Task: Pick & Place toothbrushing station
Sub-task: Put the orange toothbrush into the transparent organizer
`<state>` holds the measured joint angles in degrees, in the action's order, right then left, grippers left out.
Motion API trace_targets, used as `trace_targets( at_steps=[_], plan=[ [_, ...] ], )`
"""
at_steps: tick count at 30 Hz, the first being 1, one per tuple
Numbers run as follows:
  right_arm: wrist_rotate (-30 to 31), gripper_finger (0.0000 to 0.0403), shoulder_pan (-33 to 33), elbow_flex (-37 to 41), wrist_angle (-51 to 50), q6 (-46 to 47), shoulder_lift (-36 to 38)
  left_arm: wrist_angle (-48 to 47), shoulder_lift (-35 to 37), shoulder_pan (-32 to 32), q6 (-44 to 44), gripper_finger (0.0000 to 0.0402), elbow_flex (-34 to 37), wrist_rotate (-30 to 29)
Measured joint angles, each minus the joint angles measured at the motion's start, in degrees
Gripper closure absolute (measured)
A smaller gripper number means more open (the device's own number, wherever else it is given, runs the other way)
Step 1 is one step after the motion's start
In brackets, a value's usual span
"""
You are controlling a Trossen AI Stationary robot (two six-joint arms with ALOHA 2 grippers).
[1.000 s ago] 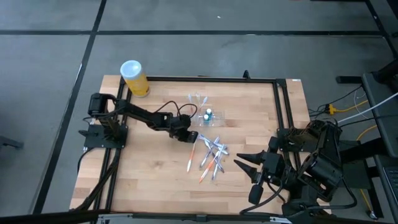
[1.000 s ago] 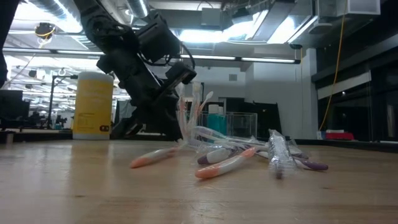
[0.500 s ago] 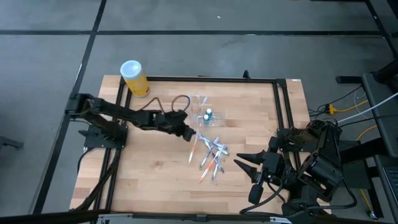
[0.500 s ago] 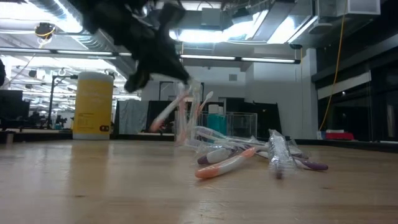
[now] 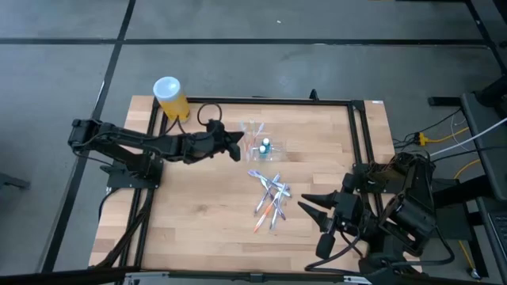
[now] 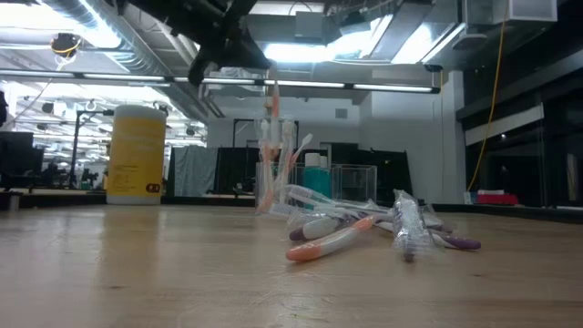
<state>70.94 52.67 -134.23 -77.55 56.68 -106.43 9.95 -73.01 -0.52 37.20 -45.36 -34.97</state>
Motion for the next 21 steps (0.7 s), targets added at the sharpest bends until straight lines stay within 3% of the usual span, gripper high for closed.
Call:
trace_targets(
  at_steps=[10, 21],
  plan=[
    [-0.83, 0.0312, -1.08, 0.00, 0.01, 0.13, 0.00, 3.21, -1.06, 5.34, -6.00, 0.0400, 0.00, -0.05],
    [-1.90, 0.0311, -1.56, 0.00, 0.01, 0.11, 0.00, 3.31, -10.80, 4.63, -6.25, 0.0396, 0.00, 2.97]
  ],
)
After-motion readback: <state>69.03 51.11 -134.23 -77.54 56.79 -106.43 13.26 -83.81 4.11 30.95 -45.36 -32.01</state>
